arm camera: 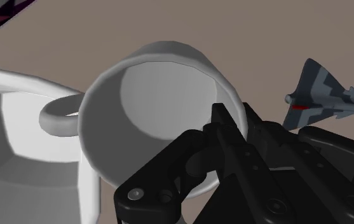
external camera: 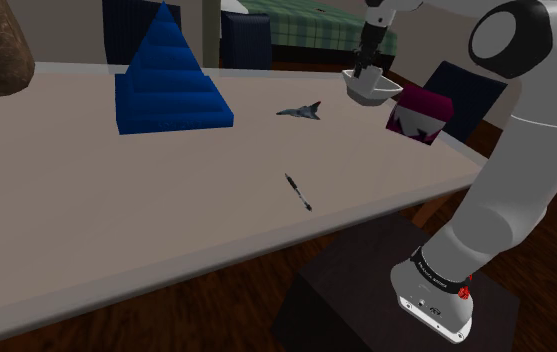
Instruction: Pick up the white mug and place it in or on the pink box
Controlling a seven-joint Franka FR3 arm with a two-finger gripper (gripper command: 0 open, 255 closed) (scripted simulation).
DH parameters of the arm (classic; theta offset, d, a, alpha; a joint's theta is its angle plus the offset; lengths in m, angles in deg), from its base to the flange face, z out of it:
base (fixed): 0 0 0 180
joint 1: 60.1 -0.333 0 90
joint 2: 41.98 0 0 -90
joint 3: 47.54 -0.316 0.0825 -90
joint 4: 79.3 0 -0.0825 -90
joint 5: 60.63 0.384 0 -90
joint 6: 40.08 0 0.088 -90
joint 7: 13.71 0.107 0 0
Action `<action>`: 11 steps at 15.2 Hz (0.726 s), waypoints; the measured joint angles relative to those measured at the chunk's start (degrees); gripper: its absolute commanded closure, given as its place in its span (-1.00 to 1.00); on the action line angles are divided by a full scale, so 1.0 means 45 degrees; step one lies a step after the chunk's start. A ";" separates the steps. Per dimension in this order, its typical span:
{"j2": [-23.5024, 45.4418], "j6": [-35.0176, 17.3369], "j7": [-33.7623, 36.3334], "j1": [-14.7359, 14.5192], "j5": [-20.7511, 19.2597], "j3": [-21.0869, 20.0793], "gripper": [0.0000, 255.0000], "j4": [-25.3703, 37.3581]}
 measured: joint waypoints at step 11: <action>0.0505 0.2157 -0.0108 0.0215 0.0169 0.0035 1.00 0.2648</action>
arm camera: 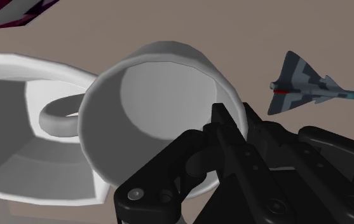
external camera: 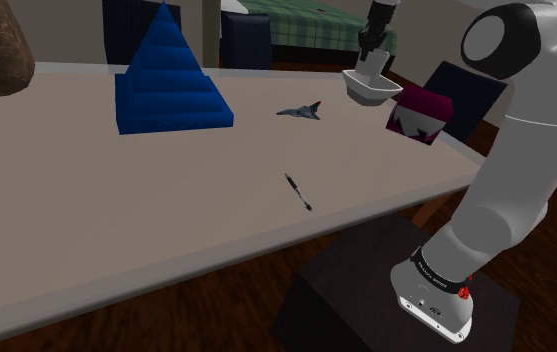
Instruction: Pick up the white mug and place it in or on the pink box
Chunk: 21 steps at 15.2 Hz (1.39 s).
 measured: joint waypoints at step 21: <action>-0.1334 0.1375 -0.3060 0.1943 -0.0140 0.1105 1.00 0.0156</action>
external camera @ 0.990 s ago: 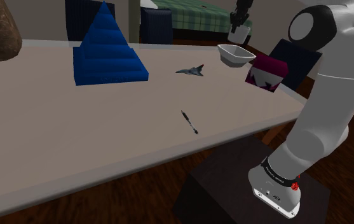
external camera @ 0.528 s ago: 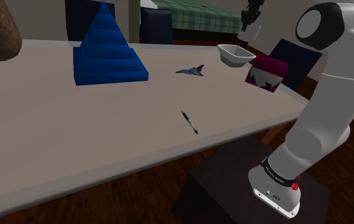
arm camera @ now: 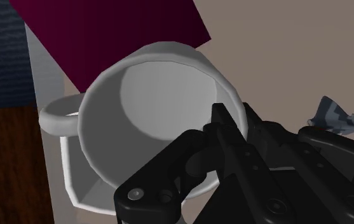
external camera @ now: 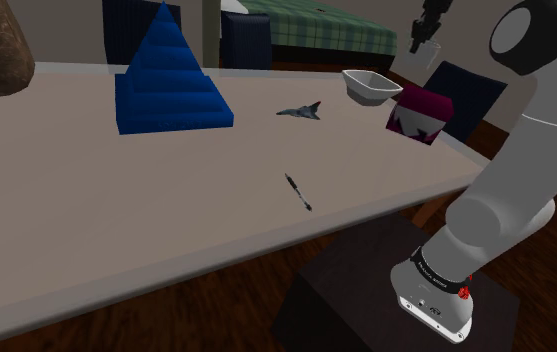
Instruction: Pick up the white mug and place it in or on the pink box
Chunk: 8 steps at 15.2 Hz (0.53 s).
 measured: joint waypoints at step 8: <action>-0.0280 0.0089 -0.2239 0.1386 0.0117 0.0872 1.00 -0.0152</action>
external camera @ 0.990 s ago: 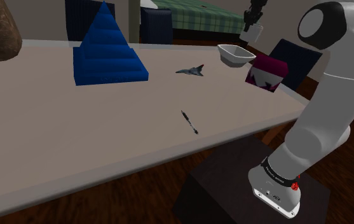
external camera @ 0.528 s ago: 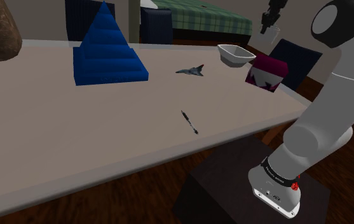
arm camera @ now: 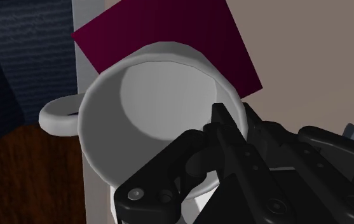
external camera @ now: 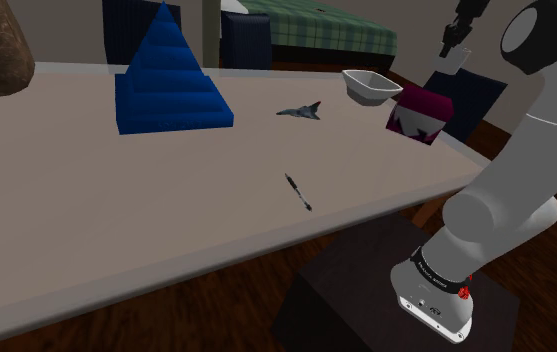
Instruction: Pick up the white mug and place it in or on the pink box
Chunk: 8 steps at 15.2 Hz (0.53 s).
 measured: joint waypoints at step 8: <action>-0.0351 -0.1221 -0.0304 0.0084 -0.0149 0.0100 1.00 -0.1538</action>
